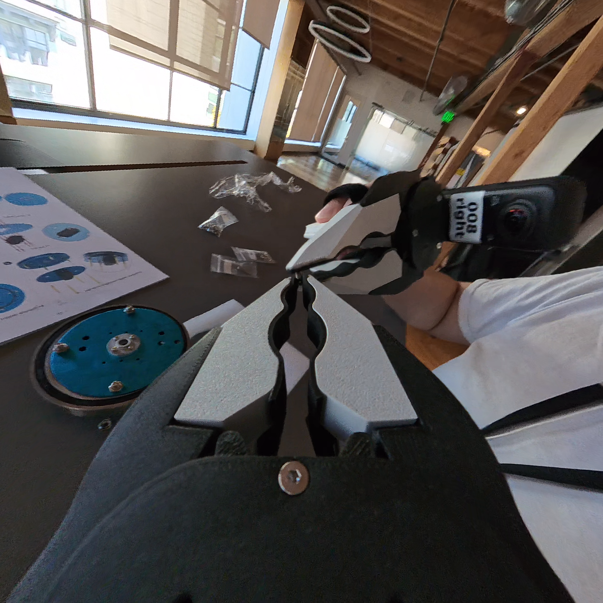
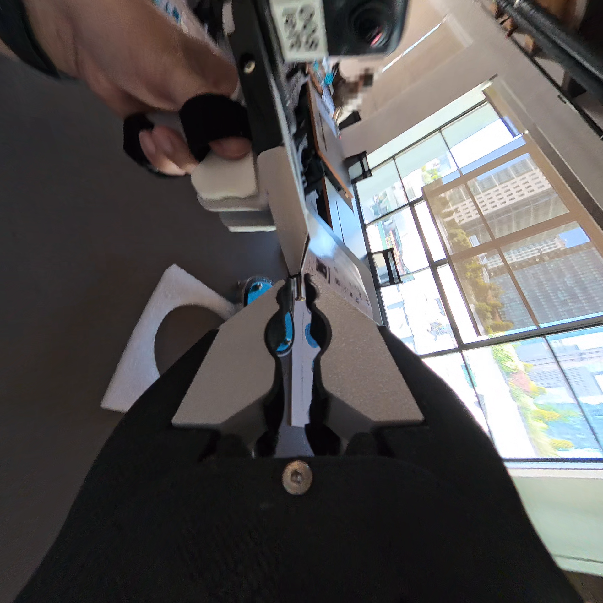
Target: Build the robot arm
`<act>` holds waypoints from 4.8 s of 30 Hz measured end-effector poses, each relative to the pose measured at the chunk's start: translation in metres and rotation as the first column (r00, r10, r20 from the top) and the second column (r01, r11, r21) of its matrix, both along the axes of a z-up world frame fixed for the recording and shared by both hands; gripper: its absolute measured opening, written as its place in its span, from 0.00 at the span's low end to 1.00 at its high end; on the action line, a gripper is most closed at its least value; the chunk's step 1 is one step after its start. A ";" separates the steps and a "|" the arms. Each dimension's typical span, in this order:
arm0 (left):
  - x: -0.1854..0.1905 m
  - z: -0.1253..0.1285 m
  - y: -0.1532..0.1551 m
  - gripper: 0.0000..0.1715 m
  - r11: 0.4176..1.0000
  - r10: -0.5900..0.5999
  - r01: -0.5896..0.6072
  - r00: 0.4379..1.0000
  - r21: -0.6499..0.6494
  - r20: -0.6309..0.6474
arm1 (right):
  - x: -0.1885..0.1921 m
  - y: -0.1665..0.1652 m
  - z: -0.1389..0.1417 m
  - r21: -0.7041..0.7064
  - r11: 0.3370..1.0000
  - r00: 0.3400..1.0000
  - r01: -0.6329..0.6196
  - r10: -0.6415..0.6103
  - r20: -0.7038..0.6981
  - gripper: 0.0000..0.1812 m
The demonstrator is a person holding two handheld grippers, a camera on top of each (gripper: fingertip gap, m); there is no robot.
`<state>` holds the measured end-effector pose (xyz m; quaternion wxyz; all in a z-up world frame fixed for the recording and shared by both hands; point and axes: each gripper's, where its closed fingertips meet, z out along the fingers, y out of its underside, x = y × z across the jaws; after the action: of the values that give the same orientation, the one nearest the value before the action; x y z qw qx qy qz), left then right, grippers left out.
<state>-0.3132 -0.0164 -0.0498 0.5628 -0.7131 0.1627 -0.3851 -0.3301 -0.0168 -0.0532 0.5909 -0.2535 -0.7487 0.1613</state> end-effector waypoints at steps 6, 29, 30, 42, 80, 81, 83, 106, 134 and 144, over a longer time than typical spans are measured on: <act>-0.001 0.014 -0.014 0.01 0.989 -0.141 0.146 0.964 -0.004 0.224 | 0.024 -0.013 0.029 -0.495 0.811 0.949 -0.310 0.230 -0.218 0.17; 0.015 0.020 -0.027 0.01 0.961 -0.264 0.275 0.918 0.004 0.295 | 0.026 -0.026 0.025 -0.487 0.799 0.935 -0.354 0.286 -0.212 0.02; 0.013 0.019 -0.026 0.03 0.966 -0.253 0.260 0.931 0.011 0.262 | 0.028 -0.026 0.026 -0.478 0.805 0.936 -0.351 0.282 -0.212 0.02; -0.082 -0.086 0.042 0.39 0.999 0.005 0.032 0.495 0.024 -0.869 | 0.059 0.045 0.037 -0.495 0.848 0.967 -0.188 0.071 -0.245 0.02; -0.087 -0.084 0.073 0.07 0.943 0.328 -0.055 0.316 0.328 -0.890 | 0.021 0.066 -0.024 -0.606 0.795 0.996 0.027 -0.072 -0.050 0.01; -0.089 -0.080 0.074 0.07 0.948 0.316 -0.085 0.361 0.307 -0.877 | 0.017 0.067 -0.029 -0.607 0.794 0.996 0.047 -0.086 -0.036 0.02; -0.092 -0.074 0.076 0.07 0.957 0.289 -0.139 0.454 0.253 -0.843 | 0.010 0.070 -0.036 -0.599 0.797 0.994 0.076 -0.109 -0.019 0.01; -0.149 -0.067 0.071 0.07 0.943 0.105 -0.170 0.967 -0.285 -0.231 | -0.102 0.080 -0.029 -0.266 0.961 0.987 0.080 -0.113 -0.111 0.02; -0.158 -0.074 0.067 0.07 0.933 0.037 -0.050 0.998 -0.355 -0.042 | -0.104 0.095 -0.037 -0.548 0.837 0.999 0.003 -0.028 -0.037 0.02; -0.143 -0.068 0.059 0.07 0.952 0.037 -0.083 0.986 -0.295 -0.160 | -0.106 0.077 -0.033 -0.517 0.855 0.998 -0.034 0.000 -0.065 0.02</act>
<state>-0.4558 0.0423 -0.1180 0.4450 -0.8225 0.1231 -0.3322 -0.4363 0.0598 -0.0858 0.5228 -0.3912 -0.6609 0.3699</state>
